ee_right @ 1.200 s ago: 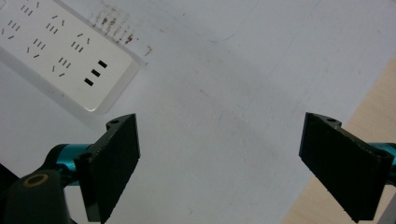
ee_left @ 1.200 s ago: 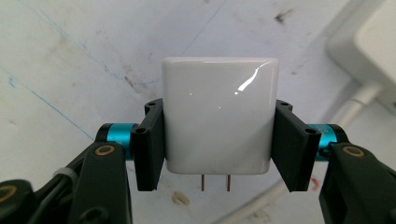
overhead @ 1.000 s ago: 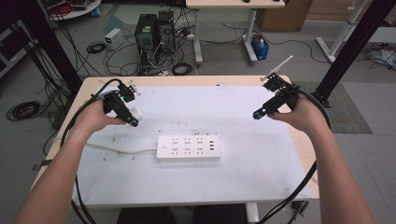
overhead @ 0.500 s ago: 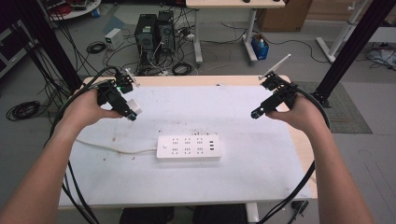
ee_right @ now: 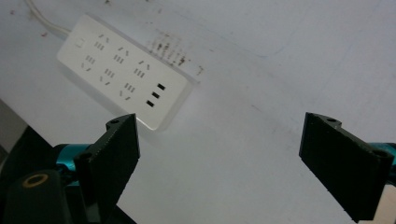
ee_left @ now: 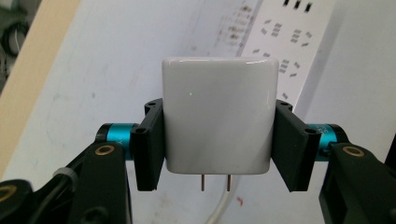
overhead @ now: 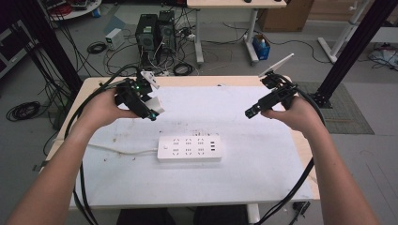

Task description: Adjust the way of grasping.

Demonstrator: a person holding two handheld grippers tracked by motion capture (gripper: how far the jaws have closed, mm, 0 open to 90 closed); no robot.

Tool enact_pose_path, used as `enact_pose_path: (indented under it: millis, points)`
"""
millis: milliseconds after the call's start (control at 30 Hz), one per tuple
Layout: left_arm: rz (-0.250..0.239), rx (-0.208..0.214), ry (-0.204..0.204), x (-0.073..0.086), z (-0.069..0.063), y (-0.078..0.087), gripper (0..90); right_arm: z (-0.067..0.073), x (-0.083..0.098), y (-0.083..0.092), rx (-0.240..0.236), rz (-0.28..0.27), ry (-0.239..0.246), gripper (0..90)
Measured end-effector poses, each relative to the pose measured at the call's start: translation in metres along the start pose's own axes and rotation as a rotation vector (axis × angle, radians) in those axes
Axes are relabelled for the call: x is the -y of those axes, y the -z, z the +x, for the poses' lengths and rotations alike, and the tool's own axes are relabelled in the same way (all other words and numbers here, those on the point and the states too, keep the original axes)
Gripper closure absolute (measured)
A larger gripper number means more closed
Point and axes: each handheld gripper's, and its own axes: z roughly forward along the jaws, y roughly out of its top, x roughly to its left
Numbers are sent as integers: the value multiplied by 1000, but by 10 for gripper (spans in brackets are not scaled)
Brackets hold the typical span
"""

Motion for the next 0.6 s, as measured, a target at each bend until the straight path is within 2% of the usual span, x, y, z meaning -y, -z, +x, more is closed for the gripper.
enact_pose_path:
  millis: [33, 100, 167, 233, 267, 300, 433, 567, 600]
  points:
    - [-12, 6, -12, -3, -2, -1, 426, 0, 0, 0, 0, 0, 0, 118]
    - [-28, 11, -48, -10, -7, -4, 426, 7, -6, -1, -45, -14, -4, 118]
    - [-43, 12, -76, -17, -11, -8, 427, 10, -8, -2, -57, -18, -4, 118]
    - [-68, 10, -111, -24, -15, -12, 427, 13, -11, -4, -93, -22, -5, 118]
    - [-68, 10, -111, -24, -15, -12, 427, 13, -11, -4, -93, -22, -5, 118]
    - [-123, 35, -150, -31, -20, -17, 427, 15, -12, -5, -105, -26, -10, 119]
    - [-213, 68, -204, -43, -28, -25, 427, 20, -16, -8, -182, -51, -74, 119]
    - [-258, 99, -252, -52, -33, -33, 427, 22, -16, -9, -238, -60, -102, 119]
    - [-266, 114, -251, -54, -34, -35, 427, 23, -16, -10, -249, -58, -109, 119]
